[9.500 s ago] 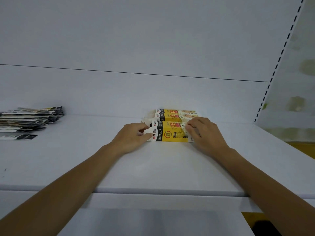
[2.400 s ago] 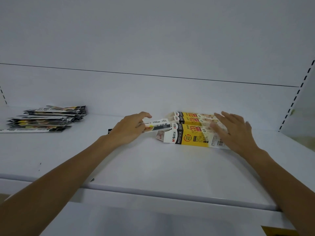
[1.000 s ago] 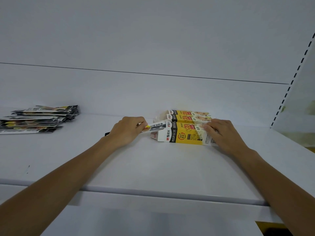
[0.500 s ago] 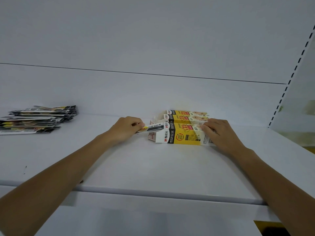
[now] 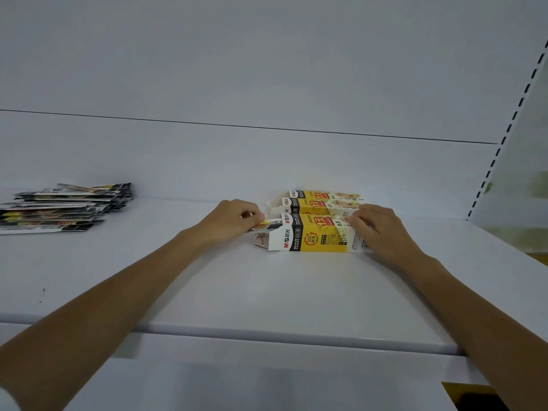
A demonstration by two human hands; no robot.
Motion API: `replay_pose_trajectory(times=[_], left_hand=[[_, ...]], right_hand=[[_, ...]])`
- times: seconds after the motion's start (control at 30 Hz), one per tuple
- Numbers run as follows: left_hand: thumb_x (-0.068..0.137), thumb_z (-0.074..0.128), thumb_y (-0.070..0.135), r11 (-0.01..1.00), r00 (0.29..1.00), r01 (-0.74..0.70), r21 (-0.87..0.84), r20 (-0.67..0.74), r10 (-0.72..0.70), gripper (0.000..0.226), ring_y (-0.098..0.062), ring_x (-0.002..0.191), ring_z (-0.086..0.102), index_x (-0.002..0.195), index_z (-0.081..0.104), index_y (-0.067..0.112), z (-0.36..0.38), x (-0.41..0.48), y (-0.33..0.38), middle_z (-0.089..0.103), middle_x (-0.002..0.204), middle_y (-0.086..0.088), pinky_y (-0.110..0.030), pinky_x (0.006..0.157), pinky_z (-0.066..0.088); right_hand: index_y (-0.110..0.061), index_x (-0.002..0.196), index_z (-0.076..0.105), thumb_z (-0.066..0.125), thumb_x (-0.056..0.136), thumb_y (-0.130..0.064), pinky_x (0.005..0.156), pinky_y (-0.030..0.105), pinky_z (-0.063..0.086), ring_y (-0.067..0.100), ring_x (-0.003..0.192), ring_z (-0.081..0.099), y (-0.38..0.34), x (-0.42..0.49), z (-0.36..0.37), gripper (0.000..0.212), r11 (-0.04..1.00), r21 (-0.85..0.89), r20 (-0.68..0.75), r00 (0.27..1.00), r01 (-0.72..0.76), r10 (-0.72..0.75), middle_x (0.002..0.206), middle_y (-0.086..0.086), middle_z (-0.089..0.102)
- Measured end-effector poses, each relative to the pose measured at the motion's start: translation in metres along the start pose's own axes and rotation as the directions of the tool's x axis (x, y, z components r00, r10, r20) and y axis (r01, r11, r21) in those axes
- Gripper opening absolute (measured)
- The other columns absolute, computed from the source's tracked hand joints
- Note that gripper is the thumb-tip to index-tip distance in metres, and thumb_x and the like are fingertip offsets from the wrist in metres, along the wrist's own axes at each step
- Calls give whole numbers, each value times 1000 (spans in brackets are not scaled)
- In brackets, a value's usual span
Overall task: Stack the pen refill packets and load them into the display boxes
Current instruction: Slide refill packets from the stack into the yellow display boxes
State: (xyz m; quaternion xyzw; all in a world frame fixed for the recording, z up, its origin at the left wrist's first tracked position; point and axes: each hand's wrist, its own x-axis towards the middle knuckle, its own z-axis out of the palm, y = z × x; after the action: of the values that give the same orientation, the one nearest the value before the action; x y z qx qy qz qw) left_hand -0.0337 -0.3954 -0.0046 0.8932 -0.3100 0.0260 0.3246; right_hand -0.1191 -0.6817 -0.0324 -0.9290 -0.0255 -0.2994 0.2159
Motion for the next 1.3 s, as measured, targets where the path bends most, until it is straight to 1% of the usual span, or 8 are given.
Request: replay_pose_trajectory(times=[0.1, 0.27, 0.4, 0.53, 0.67, 0.9, 1.1, 1.3], left_hand=[[94, 49, 25, 1000, 1000, -25, 16, 1, 25, 19, -20, 87, 56, 82, 63, 25, 2, 2, 3, 67, 93, 0, -29, 73, 38], [93, 48, 24, 999, 1000, -15, 30, -7, 15, 30, -14, 79, 51, 67, 57, 33, 6, 9, 4, 59, 76, 15, -33, 76, 40], [93, 47, 22, 998, 997, 52, -40, -55, -54, 40, -14, 74, 48, 54, 52, 30, 10, 12, -3, 54, 68, 16, -30, 71, 34], [94, 44, 22, 996, 992, 88, 12, -94, -86, 34, -17, 77, 49, 61, 51, 26, 19, 13, 0, 57, 75, 7, -29, 64, 32], [94, 42, 20, 996, 994, 80, 23, -75, -79, 34, -17, 73, 46, 61, 49, 23, 21, 13, 0, 55, 73, 4, -29, 63, 30], [96, 41, 21, 989, 994, 63, 134, -93, -50, 31, -8, 65, 44, 68, 54, 29, -2, 5, -17, 52, 68, 14, -27, 57, 29], [96, 42, 23, 992, 971, 121, 29, -209, -112, 31, -14, 64, 44, 68, 53, 20, -23, -8, -46, 49, 64, 8, -30, 62, 30], [97, 38, 23, 996, 987, 82, -32, -135, -86, 29, -12, 62, 44, 75, 55, 15, -8, -10, -27, 52, 69, 6, -26, 61, 31]], right_hand=[[-11, 78, 69, 38, 86, -43, 63, 12, 32, 13, 78, 53, -2, 0, 0, 45, 1000, 4, 1, 1000, 6, -6, 78, -5, 60], [-9, 77, 68, 38, 86, -43, 62, 15, 37, 14, 75, 53, -6, 1, -1, 47, 1000, 2, 9, 1000, 12, -12, 76, 0, 59], [-6, 79, 66, 39, 90, -41, 68, 10, 33, 11, 76, 47, -9, 0, 3, 46, 999, -39, 11, 1000, 16, -16, 77, -1, 58], [-4, 79, 66, 34, 86, -47, 72, 20, 37, 16, 78, 50, -7, 3, 7, 54, 998, -64, 7, 1000, -8, 9, 81, 4, 58], [-4, 82, 66, 37, 88, -45, 72, 15, 35, 15, 80, 50, -6, 3, 8, 51, 999, -55, 13, 1000, 2, -1, 83, 2, 59], [-29, 73, 60, 38, 83, -46, 69, 13, 31, 9, 91, 48, 1, 4, 5, 30, 999, 15, 40, 998, -42, 42, 89, -10, 55], [-34, 67, 54, 36, 82, -47, 69, 12, 31, 10, 91, 48, 4, 5, 7, 27, 999, 1, 22, 999, -35, 35, 89, -9, 57], [-33, 64, 51, 35, 82, -47, 66, 14, 30, 11, 89, 48, 3, 4, 7, 28, 999, -3, 15, 999, -38, 38, 85, -13, 54]])
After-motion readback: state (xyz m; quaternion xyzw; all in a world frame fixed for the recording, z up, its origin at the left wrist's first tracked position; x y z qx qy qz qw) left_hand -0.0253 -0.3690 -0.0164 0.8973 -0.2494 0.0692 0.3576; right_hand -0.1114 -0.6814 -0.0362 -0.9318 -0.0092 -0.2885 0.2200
